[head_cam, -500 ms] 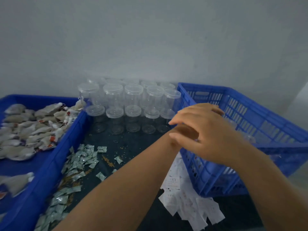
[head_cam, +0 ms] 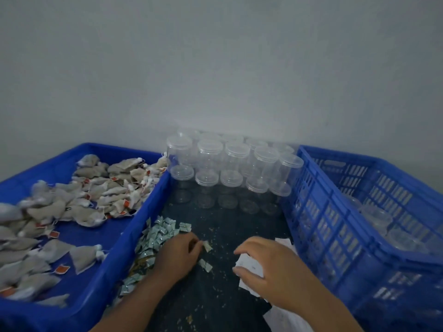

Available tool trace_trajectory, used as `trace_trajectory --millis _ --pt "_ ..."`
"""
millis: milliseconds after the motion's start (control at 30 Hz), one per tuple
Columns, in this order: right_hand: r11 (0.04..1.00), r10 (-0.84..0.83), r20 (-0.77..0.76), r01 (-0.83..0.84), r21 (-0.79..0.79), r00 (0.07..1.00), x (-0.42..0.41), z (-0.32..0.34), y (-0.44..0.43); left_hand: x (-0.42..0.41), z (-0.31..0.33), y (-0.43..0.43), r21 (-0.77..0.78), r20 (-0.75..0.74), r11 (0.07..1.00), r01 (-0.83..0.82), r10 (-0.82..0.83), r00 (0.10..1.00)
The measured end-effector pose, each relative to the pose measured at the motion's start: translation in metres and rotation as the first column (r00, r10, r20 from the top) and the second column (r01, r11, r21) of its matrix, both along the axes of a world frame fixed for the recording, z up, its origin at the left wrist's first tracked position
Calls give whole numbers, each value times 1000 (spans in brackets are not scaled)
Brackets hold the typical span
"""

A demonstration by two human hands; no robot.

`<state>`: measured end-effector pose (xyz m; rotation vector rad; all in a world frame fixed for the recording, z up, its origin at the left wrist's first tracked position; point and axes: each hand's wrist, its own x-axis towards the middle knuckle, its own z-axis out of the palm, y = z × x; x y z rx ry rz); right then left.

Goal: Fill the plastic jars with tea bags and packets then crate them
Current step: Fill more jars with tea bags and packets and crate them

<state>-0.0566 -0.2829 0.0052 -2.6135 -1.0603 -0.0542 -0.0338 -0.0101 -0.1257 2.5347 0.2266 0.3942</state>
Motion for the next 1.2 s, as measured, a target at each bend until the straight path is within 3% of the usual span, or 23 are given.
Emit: trace_trajectory --millis 133,367,533,733,833,933,1067,1133,1200 --pt "999 -1 72 -2 36 997 43 8 49 1 -15 10 -114 30 992 -51 55 998" --pt "988 -145 353 151 9 925 160 56 155 2 -25 10 -118 100 993 -14 26 995" --pt "934 -300 384 350 -68 873 228 84 205 5 -29 12 -136 118 991 -8 24 993" --pt "871 -343 460 461 -171 819 259 74 215 4 -31 11 -147 150 989 -3 26 988" --pt "913 -341 461 405 -45 819 254 71 214 4 -32 11 -142 163 990 -2 26 986" --pt "943 -322 393 254 215 861 238 84 209 4 -34 11 -129 172 992 -7 29 985" --pt "832 -219 235 55 553 947 191 107 190 4 -33 10 -129 171 991 -15 37 985" --pt "823 -158 198 18 568 967 157 111 173 3 -33 9 -124 170 992 -13 34 985" --pt "889 -93 125 26 456 988 120 103 150 3 -32 10 -119 160 993 -12 31 987"
